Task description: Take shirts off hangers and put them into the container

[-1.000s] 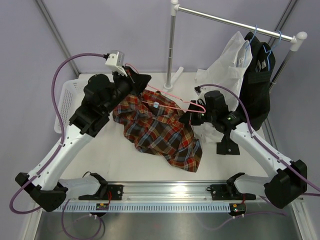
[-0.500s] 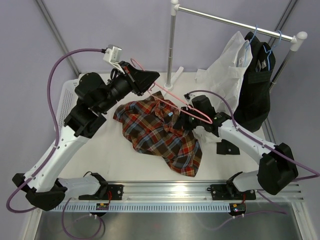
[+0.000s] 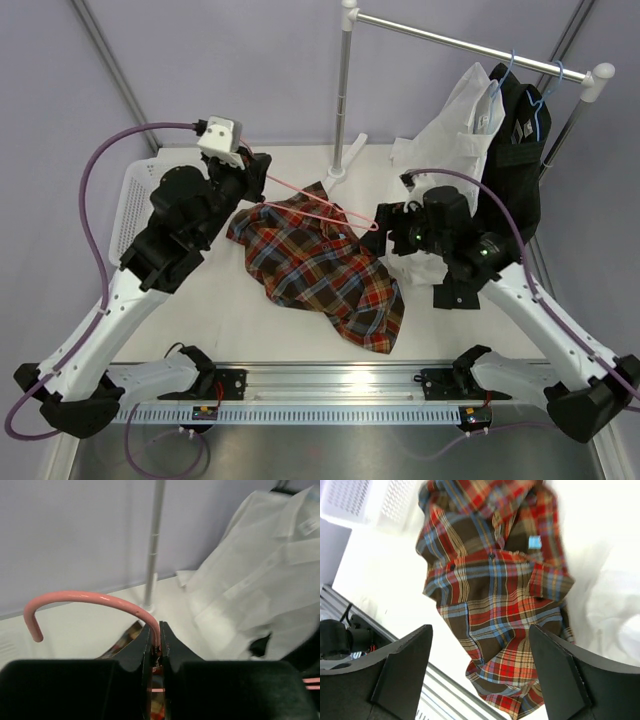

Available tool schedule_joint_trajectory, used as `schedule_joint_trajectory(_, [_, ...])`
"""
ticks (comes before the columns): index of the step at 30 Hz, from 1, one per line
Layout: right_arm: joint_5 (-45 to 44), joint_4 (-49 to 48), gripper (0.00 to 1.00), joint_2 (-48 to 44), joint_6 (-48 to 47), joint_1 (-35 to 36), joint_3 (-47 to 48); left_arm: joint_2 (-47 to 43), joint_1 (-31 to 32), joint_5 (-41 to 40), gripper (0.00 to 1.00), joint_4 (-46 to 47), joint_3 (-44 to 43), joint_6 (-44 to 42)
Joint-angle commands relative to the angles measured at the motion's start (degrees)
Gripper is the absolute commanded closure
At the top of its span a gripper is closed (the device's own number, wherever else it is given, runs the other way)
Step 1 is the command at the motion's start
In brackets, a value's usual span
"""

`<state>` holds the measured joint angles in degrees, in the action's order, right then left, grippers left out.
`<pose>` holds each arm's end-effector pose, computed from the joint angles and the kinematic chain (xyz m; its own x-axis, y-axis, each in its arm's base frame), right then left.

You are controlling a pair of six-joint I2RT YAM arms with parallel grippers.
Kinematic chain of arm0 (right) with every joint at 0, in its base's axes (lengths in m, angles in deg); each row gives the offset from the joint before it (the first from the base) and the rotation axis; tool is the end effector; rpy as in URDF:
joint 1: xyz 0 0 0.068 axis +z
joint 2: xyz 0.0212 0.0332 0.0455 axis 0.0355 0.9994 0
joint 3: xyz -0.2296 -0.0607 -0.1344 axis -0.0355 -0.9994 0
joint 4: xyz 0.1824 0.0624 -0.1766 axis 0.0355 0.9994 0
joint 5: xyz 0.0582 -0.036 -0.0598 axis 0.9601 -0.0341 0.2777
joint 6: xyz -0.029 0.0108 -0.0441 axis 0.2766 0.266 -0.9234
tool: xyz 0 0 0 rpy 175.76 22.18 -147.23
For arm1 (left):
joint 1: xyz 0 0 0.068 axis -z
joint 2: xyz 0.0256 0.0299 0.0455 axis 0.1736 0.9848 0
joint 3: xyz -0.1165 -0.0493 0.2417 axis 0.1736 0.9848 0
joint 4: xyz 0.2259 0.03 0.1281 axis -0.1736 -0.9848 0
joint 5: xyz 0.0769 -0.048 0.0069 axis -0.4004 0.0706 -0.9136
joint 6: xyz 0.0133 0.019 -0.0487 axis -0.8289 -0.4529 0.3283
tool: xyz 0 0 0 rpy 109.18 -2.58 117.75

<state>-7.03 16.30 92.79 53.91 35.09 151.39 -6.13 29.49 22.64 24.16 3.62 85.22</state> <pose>0.1934 0.1325 0.3517 -0.6392 -0.0022 -0.7690 -0.4546 0.8076 0.3756 0.1663 -0.1263 0.4850 -0.0190 -0.1421 -0.9897 0.4391 0.8881 -0.1360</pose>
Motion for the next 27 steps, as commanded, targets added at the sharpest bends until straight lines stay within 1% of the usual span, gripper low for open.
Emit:
schedule_joint_trajectory(1, [-5.10,6.96,0.11,-5.06,-5.26,0.43,5.26,0.13,-0.02,-8.18,1.00,0.43,1.82,-10.44])
schedule_joint_trajectory(4, [-5.72,9.51,0.09,-7.96,-8.33,0.52,8.60,1.71,-0.02,-9.24,1.00,-1.41,2.09,-11.68])
schedule_joint_trajectory(7, [-3.97,10.22,0.08,-9.19,-11.67,0.52,11.23,2.77,-0.02,-7.93,1.00,-1.77,3.15,-11.16])
schedule_joint_trajectory(10, [-0.63,9.78,0.06,-7.27,-15.44,0.52,14.13,3.56,-0.02,-5.91,1.00,-1.68,3.85,-10.37])
schedule_joint_trajectory(12, [3.49,8.91,0.06,-4.91,-16.77,0.60,15.10,3.91,-0.02,-4.77,1.00,-1.68,3.94,-10.19])
schedule_joint_trajectory(15, [6.05,6.19,0.06,-1.92,-18.53,2.62,16.07,4.00,-0.02,-4.50,1.00,-1.68,4.55,-9.75])
schedule_joint_trajectory(17, [6.49,5.48,0.06,0.80,-19.67,5.60,17.38,4.00,-0.02,-4.24,1.00,-1.77,4.91,-9.66])
schedule_joint_trajectory(19, [6.41,5.13,0.07,3.01,-20.12,8.23,18.79,4.00,-0.02,-3.89,1.00,-1.77,5.08,-9.40])
schedule_joint_trajectory(21, [6.23,3.46,0.07,5.38,-20.12,8.95,19.06,3.82,-0.02,-2.92,1.00,-1.68,5.17,-9.05])
schedule_joint_trajectory(24, [6.58,1.61,0.11,8.10,-20.20,9.74,19.41,3.47,-0.02,-2.13,1.00,-1.77,5.43,-8.52])
schedule_joint_trajectory(27, [7.37,1.34,0.18,10.92,-22.75,10.62,20.47,2.95,-0.20,-0.99,1.00,-1.68,5.52,-8.00])
